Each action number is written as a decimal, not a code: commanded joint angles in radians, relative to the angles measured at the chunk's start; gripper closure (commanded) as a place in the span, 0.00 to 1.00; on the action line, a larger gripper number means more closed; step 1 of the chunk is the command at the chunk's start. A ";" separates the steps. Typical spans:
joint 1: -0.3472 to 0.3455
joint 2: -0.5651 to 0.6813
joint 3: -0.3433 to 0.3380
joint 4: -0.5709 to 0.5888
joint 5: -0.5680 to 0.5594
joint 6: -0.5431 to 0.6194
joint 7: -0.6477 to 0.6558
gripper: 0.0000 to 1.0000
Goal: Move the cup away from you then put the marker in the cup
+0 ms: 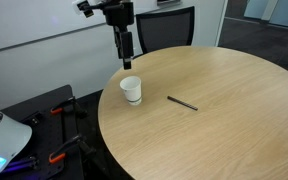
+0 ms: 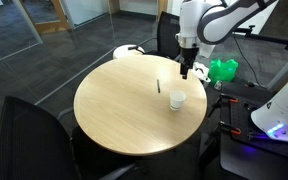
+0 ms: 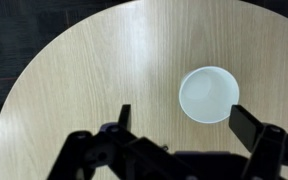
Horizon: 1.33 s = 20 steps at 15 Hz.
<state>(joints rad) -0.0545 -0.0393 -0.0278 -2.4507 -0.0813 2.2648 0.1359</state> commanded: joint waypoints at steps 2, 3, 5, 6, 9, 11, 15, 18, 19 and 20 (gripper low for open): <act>0.006 -0.003 -0.001 -0.009 -0.008 0.014 0.003 0.00; 0.006 -0.004 -0.001 -0.012 -0.006 0.012 0.002 0.00; 0.005 0.000 -0.002 -0.017 -0.006 0.011 -0.001 0.00; 0.004 0.004 -0.003 -0.019 -0.009 0.014 0.000 0.00; 0.001 0.023 -0.007 -0.019 -0.004 0.012 -0.007 0.00; 0.000 0.044 -0.009 -0.020 -0.007 0.021 -0.006 0.00; -0.002 0.097 -0.014 -0.019 -0.005 0.064 -0.011 0.00; 0.000 0.140 -0.017 -0.019 -0.002 0.121 -0.019 0.00; -0.001 0.156 -0.018 -0.019 0.000 0.145 -0.025 0.00; 0.000 0.170 -0.019 -0.019 0.001 0.162 -0.025 0.00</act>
<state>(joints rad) -0.0562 0.0966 -0.0362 -2.4669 -0.0813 2.3700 0.1359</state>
